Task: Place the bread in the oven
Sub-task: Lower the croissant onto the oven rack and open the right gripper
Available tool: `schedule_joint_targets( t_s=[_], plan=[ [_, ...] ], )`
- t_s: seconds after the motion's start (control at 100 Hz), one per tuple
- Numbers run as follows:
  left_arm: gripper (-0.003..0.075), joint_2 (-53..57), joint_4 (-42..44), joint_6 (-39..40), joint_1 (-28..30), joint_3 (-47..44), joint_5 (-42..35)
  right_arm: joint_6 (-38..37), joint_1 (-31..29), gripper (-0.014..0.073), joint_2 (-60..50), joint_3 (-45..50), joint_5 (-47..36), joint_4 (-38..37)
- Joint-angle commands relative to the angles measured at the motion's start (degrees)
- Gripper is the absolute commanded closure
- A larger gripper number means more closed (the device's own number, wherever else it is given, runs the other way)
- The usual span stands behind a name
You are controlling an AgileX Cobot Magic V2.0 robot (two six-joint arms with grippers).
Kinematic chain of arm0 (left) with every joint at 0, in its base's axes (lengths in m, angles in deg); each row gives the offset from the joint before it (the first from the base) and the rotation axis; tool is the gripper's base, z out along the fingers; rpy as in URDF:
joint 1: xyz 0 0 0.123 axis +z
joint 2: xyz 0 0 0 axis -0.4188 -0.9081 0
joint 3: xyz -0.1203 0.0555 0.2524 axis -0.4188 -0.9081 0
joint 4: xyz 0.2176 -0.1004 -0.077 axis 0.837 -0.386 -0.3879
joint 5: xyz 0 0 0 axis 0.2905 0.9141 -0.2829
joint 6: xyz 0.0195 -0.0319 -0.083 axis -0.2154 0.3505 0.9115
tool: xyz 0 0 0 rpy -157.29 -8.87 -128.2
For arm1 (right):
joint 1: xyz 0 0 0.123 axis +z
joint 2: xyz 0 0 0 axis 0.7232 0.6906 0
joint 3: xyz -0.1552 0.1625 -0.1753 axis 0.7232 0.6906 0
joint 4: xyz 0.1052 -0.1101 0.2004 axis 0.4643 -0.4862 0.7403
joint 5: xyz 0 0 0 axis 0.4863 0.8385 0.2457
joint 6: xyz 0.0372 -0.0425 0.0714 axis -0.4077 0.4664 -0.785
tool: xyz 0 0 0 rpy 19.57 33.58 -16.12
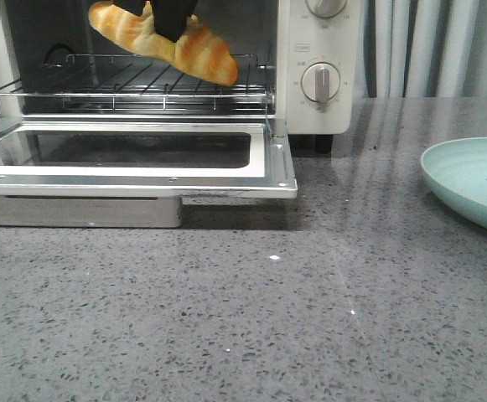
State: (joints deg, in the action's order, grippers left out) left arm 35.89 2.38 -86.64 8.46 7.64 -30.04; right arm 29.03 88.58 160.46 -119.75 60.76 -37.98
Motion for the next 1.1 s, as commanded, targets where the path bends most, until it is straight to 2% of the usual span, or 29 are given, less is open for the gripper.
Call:
schedule_joint_targets(
  t_s=[0.0,0.12,0.17,0.54,0.6,0.65,0.86,1.09],
  plan=[
    [0.0740,-0.5,-0.3,0.4,0.2,1.9,-4.6,0.3,-0.2,0.0451,-2.2,-1.5,-2.6,-0.8],
    [0.0740,-0.5,-0.3,0.4,0.2,1.9,-4.6,0.3,-0.2,0.0174,-2.2,-1.5,-2.8,-0.9],
    [0.0740,-0.5,-0.3,0.4,0.2,1.9,-4.6,0.3,-0.2,0.0116,-2.2,-1.5,-2.9,-1.0],
    [0.0740,-0.5,-0.3,0.4,0.2,1.9,-4.6,-0.8,-0.1,0.0148,-2.2,-1.7,-1.9,-2.1],
    [0.0740,-0.5,-0.3,0.4,0.2,1.9,-4.6,-0.8,0.2,0.0177,-2.2,-2.5,-0.6,-2.1],
    [0.0740,-0.5,-0.2,0.4,0.2,1.9,-4.6,-0.8,0.6,0.0242,-2.2,-3.5,0.5,-2.1],
    [0.0740,-0.1,-0.1,0.4,0.2,1.9,-4.6,-0.8,2.7,0.0664,-2.2,-9.8,6.9,-1.8],
    [0.0740,2.6,0.9,0.4,0.2,2.0,-4.7,-0.8,3.5,0.0659,-2.5,-13.4,10.7,0.0]
  ],
)
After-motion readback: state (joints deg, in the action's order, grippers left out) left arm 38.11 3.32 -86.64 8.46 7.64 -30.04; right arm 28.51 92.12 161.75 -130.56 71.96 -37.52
